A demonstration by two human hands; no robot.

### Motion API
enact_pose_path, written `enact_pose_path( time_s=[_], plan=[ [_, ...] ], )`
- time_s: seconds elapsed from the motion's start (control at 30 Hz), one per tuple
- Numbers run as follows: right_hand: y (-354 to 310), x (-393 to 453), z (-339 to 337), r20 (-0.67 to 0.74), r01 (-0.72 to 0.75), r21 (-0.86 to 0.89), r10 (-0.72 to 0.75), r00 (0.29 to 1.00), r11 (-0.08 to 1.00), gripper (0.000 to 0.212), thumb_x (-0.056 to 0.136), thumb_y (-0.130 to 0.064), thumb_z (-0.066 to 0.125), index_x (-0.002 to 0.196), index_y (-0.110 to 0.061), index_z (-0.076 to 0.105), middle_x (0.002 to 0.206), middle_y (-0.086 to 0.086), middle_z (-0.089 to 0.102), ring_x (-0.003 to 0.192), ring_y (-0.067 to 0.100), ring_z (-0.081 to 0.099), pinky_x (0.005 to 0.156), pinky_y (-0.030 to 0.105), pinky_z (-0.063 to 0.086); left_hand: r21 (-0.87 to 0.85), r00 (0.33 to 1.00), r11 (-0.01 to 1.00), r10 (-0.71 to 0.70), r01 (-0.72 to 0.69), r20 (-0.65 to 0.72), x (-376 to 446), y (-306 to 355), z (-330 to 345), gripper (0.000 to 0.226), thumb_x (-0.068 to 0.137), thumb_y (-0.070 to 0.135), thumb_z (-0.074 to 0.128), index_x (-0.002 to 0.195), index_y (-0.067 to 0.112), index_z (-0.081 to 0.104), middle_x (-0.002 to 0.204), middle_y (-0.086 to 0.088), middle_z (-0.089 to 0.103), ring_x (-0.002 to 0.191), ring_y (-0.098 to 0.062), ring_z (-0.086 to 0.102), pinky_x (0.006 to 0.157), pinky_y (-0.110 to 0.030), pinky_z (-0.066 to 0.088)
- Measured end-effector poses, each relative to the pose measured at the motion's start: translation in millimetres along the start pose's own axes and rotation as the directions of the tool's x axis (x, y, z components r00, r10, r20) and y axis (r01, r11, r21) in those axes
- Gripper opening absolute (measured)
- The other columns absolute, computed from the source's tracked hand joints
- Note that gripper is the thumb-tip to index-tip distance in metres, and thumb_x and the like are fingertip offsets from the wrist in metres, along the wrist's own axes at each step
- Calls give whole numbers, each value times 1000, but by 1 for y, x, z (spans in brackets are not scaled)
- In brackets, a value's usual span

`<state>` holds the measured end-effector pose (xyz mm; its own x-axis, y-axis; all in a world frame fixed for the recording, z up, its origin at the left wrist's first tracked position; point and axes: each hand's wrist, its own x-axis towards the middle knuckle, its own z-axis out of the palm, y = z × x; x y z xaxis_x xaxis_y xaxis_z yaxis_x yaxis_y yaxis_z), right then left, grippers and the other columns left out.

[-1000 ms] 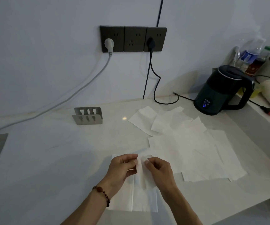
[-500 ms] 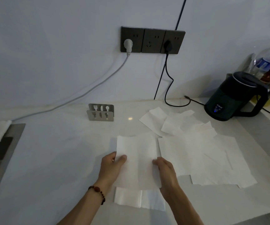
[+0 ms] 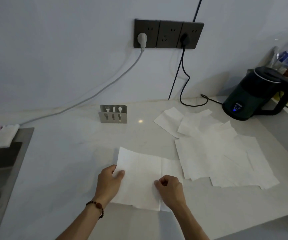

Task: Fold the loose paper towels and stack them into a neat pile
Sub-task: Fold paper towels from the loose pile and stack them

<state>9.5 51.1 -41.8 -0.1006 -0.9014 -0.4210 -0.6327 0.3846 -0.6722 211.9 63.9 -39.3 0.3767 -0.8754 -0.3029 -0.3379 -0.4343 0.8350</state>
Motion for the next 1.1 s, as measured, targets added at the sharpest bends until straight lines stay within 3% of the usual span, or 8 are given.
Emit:
enact_pose_path(
  time_s=[0.3,0.57,0.7,0.8,0.9,1.0,1.07,1.1],
  plan=[
    [4,-2,8,-40,-12,-134,7,999,991,22,88,-31,59,72,-16,60,64,-5,60,56,9,53,51,17,41,33,999,999,-31,30,43,7,-12,2,22,90,18,62,76,1,60,72,-10,66,63,-19,58,59,-29,46],
    [6,-3,7,-44,-12,-203,3,999,979,21,89,-31,58,78,-15,62,66,-6,61,56,6,53,47,16,37,83,998,996,-15,10,56,9,-10,7,20,90,17,61,73,6,61,68,-3,66,65,-24,63,58,-33,49],
    [7,-2,8,-47,-20,-209,10,999,978,22,89,-33,58,77,-15,62,67,-6,62,57,8,55,48,18,39,147,1000,989,4,-7,20,9,-9,9,33,90,15,61,61,16,45,57,5,52,51,-12,47,50,-24,37],
    [8,-1,9,-42,-20,-213,12,999,977,21,89,-34,57,78,-16,62,68,-5,63,60,10,57,51,19,43,260,998,964,60,-50,-28,7,-8,11,4,90,18,62,88,17,58,84,3,63,71,-14,59,63,-31,51],
    [9,-1,9,-45,-13,-216,3,999,976,22,89,-35,57,77,-17,61,68,-6,62,59,9,56,51,19,42,504,935,817,351,-280,-48,7,-15,17,57,83,20,70,134,11,47,130,-8,53,118,-26,52,88,-41,54],
    [12,-2,6,-101,-1,-239,-24,995,971,23,90,-40,56,76,-22,59,69,-9,61,63,9,57,57,22,46,583,696,437,630,-685,345,3,-16,31,53,82,30,66,132,18,53,139,-6,53,132,-26,44,100,-48,49],
    [15,-3,0,-219,19,-241,-74,973,970,19,91,-42,57,85,-24,61,80,-10,63,74,9,58,66,24,49,567,591,248,571,-786,570,0,-19,45,50,84,41,57,130,24,56,141,-1,53,135,-25,44,106,-49,42],
    [18,-3,-3,-284,30,-234,-97,954,972,19,91,-41,58,93,-23,62,90,-8,63,83,11,58,72,25,50,577,596,215,500,-788,628,-2,-20,50,50,85,45,52,131,26,56,142,1,53,136,-25,45,106,-48,40]
  ],
)
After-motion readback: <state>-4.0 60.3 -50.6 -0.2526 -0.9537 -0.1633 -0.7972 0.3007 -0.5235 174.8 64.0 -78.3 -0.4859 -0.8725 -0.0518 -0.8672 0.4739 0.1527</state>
